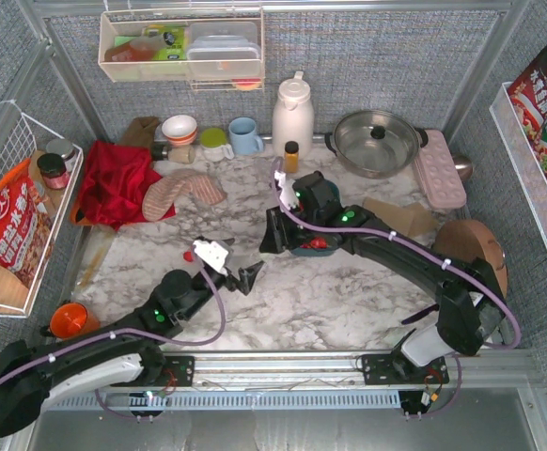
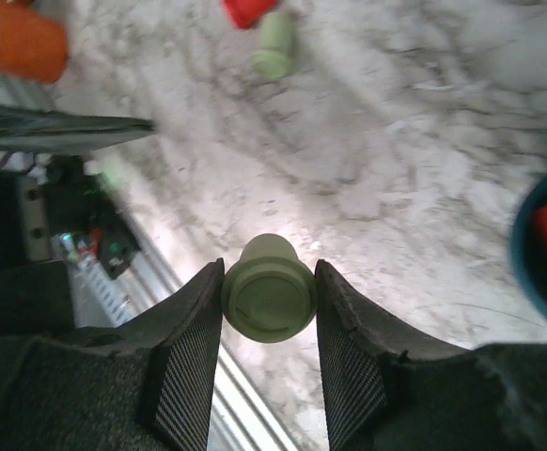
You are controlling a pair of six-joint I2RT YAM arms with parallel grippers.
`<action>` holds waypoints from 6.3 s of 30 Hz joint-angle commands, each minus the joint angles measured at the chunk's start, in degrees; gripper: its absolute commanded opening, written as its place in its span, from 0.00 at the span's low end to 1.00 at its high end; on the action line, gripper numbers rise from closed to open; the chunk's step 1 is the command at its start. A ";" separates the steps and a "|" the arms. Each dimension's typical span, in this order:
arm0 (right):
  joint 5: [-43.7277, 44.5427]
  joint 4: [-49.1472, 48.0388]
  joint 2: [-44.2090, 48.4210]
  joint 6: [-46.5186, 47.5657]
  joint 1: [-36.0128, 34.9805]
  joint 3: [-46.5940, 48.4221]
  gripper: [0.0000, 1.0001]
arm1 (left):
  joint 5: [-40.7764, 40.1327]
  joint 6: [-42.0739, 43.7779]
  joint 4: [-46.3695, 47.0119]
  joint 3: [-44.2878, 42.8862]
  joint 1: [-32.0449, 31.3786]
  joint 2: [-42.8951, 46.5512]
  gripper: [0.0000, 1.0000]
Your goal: Mix the coffee capsules in the storage basket
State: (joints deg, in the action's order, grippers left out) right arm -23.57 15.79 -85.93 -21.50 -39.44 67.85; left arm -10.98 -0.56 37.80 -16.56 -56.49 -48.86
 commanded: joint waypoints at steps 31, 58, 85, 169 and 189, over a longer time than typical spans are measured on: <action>50.82 -4.52 -26.72 22.95 14.17 13.75 0.48 | -29.06 -24.90 -30.57 -1.72 0.80 3.36 0.99; 38.34 -10.53 4.16 11.85 14.41 -12.79 0.70 | -12.44 -35.48 -31.64 -9.42 19.85 -16.06 0.87; 35.70 -9.62 5.40 11.21 14.48 -12.37 0.70 | -14.37 -47.17 -46.77 -24.66 23.61 -39.08 0.68; -5.33 -10.87 6.84 -6.79 3.06 -12.00 0.44 | -0.03 7.32 15.08 -4.20 -5.81 -19.25 0.37; 12.31 -7.99 5.79 -2.77 8.48 -11.53 0.21 | -17.39 0.90 10.47 -0.74 -6.01 -12.43 0.99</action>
State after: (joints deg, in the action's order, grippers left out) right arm -20.86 6.35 -79.72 -27.99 -32.88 55.81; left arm -19.90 3.92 48.73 -18.59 -62.54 -64.20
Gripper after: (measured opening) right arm 0.338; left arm 0.985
